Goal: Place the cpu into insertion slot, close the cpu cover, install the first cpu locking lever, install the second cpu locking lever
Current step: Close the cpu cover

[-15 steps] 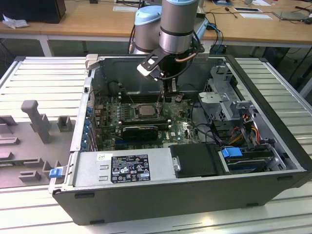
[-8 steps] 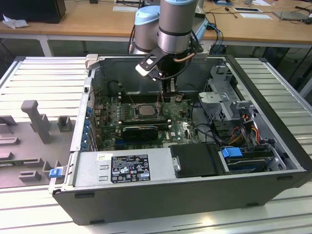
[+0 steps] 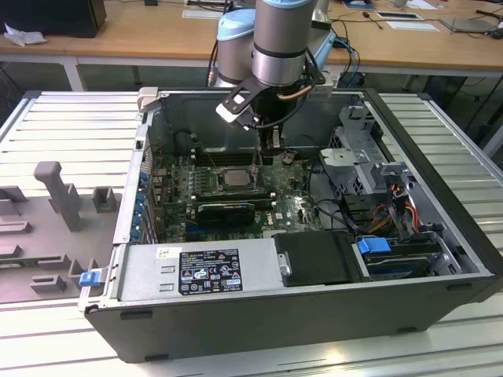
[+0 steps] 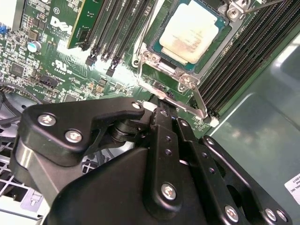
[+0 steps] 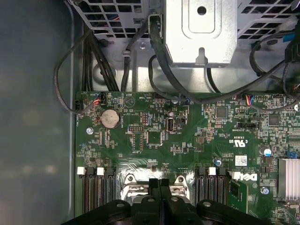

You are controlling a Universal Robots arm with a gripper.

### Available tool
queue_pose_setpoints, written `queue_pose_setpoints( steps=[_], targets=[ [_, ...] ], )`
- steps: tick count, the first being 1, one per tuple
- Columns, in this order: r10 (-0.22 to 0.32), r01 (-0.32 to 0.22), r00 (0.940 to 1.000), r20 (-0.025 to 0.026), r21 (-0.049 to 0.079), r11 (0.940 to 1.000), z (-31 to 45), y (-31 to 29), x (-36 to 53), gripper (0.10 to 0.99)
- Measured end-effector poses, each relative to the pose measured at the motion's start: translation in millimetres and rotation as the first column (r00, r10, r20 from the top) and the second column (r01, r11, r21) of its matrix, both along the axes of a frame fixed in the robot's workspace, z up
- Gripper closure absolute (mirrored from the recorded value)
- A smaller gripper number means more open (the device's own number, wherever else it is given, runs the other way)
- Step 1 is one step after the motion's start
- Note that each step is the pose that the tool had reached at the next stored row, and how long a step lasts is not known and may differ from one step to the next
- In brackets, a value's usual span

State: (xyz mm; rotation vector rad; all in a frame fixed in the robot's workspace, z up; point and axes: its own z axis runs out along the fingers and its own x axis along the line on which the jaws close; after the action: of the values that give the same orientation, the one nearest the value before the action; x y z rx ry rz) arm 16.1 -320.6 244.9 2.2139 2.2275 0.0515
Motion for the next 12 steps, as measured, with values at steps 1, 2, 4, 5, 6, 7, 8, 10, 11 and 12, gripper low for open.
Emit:
queue_pose_setpoints(
  steps=[1,2,4,5,6,7,8,10,11,12],
  targets=[
    [0.000,0.000,1.0000,0.0000,0.000,1.0000,0.0,0.0,-0.2,0.980],
    [0.000,0.000,1.0000,0.0000,0.000,1.0000,0.0,0.0,-0.6,0.980],
    [0.000,0.000,1.0000,0.0000,0.000,1.0000,0.0,0.0,-1.0,0.980],
    [0.000,0.000,1.0000,0.0000,0.000,1.0000,0.0,0.0,-1.3,0.980],
    [0.000,0.000,1.0000,0.0000,0.000,1.0000,0.0,0.0,-1.5,0.980],
    [0.000,0.000,1.0000,-0.0001,0.000,1.0000,0.0,0.0,-1.7,0.980],
    [0.000,0.000,1.0000,0.0000,0.000,1.0000,0.0,0.0,-1.9,0.980],
    [0.000,0.000,1.0000,0.0000,0.000,1.0000,0.0,0.0,-2.6,0.980],
    [0.000,0.000,1.0000,0.0000,0.000,1.0000,0.0,0.0,-3.0,0.980],
    [0.000,0.000,1.0000,0.0000,0.000,1.0000,0.0,0.0,-3.3,0.980]
  ],
)
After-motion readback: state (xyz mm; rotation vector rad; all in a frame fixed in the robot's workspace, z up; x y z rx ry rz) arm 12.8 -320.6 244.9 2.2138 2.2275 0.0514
